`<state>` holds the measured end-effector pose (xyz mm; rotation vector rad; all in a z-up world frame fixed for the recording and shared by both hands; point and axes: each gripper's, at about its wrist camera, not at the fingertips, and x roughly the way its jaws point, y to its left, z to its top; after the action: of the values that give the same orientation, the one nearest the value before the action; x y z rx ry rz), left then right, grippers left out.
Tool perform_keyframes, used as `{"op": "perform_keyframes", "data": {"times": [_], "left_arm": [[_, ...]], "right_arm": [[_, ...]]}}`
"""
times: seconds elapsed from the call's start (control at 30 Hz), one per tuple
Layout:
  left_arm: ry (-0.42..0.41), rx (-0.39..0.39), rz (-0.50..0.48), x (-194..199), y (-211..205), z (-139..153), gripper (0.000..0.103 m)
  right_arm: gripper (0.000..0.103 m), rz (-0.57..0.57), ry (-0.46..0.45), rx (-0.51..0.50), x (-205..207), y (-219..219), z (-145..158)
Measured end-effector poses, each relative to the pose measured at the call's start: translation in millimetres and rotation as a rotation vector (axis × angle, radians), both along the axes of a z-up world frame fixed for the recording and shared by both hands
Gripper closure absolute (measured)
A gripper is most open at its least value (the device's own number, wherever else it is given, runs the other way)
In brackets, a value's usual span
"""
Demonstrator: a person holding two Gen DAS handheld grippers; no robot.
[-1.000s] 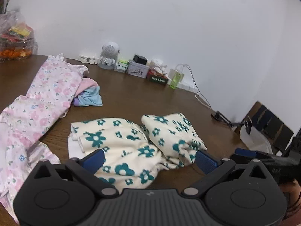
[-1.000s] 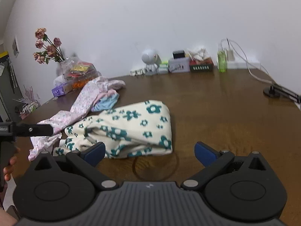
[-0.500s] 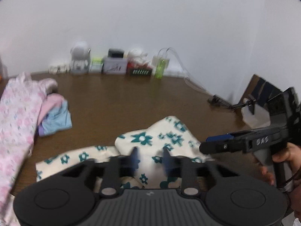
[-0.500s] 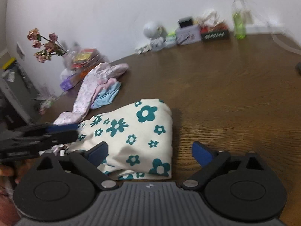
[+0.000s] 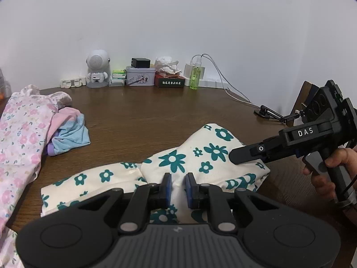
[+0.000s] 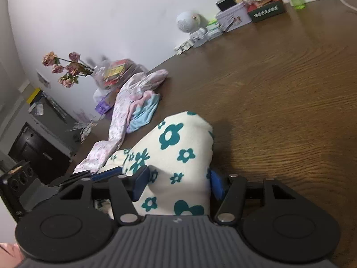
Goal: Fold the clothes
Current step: 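Grasp the bundle edge with the right gripper and lift it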
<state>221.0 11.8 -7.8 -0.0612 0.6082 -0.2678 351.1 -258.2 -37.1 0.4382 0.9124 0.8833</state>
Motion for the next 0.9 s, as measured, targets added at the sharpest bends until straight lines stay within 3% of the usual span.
{"op": "perform_keyframes", "data": {"times": [0.2, 0.43, 0.57, 0.63, 0.77, 0.83, 0.9], "left_arm": [[0.006, -0.052, 0.018, -3.2, 5.6, -1.5, 0.091], [0.037, -0.208, 0.004, -1.4, -0.7, -4.2, 0.093], [0.076, -0.335, -0.054, 8.8, -11.3, -9.1, 0.093], [0.108, -0.392, -0.061, 14.5, -12.2, -13.3, 0.086], [0.135, -0.417, -0.035, 9.2, 2.2, -16.1, 0.074], [0.148, -0.435, -0.036, 0.8, 14.1, -18.2, 0.063], [0.15, -0.468, -0.026, -13.3, 31.1, -18.3, 0.062]], "right_arm": [[0.07, -0.009, -0.006, 0.113, -11.3, -4.3, 18.7], [0.071, -0.005, -0.129, 0.029, -45.4, 5.3, 66.2], [0.071, -0.045, -0.253, -0.126, -69.2, 12.2, 102.9], [0.071, -0.062, -0.312, -0.229, -80.7, 23.4, 117.2], [0.071, -0.033, -0.461, -0.417, -107.0, 66.7, 126.0], [0.071, -0.014, -0.537, -0.511, -120.3, 89.6, 129.2], [0.071, 0.009, -0.607, -0.595, -133.7, 112.4, 130.7]]}}
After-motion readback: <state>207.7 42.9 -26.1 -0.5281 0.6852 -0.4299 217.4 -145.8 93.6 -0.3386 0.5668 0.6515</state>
